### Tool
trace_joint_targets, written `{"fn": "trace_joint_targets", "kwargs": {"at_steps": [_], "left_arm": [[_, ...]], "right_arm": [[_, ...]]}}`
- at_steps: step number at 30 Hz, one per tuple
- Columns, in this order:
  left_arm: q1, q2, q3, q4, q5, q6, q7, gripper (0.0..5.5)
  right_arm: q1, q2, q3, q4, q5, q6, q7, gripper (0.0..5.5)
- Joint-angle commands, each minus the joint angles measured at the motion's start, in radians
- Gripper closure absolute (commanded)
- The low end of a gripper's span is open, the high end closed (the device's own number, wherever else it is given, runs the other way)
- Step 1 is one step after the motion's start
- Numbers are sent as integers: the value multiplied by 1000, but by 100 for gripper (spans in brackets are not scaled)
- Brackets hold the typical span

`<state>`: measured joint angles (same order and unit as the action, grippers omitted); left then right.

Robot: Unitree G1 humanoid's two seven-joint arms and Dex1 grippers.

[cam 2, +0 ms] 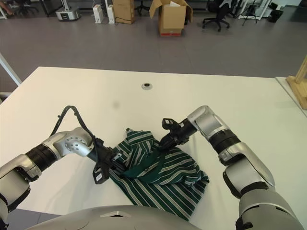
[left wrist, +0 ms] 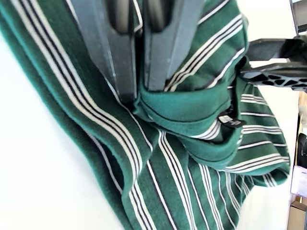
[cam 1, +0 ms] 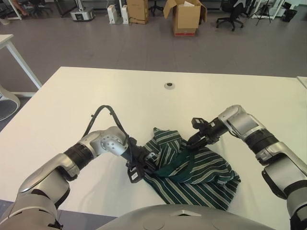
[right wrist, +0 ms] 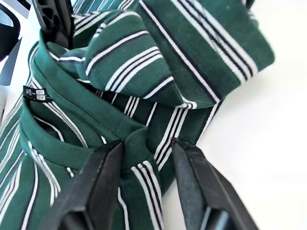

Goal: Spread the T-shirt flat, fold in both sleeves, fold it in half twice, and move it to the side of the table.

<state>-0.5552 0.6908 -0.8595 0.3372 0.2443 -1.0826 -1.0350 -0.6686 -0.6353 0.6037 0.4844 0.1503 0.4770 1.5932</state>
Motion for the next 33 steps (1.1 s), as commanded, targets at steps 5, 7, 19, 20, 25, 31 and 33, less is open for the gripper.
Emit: {"fn": "trace_joint_targets", "kwargs": {"at_steps": [5,7,19,20,25,31,33], "left_arm": [[27,11,-25,90,84,13,-39,550],[26,8,-23,94,82,9,-39,550],[49,-27,50,87,-283,266,-138,550],[44,-38,79,76,-344,325,-156,550],[-78,-156,316,-35,-703,764,-183,550],[-489,-220,710,113,-861,956,-61,550],[-528,-226,746,140,-824,946,-70,550]], "right_arm": [[23,-44,35,-66,40,43,21,384],[30,-46,41,-68,43,52,21,414],[50,-60,-163,-200,226,168,-55,548],[45,-45,-233,-235,278,208,-88,548],[-64,28,-705,-341,560,327,-398,548],[-132,-38,-932,-328,525,184,-628,548],[-158,-42,-929,-319,513,155,-655,548]]}}
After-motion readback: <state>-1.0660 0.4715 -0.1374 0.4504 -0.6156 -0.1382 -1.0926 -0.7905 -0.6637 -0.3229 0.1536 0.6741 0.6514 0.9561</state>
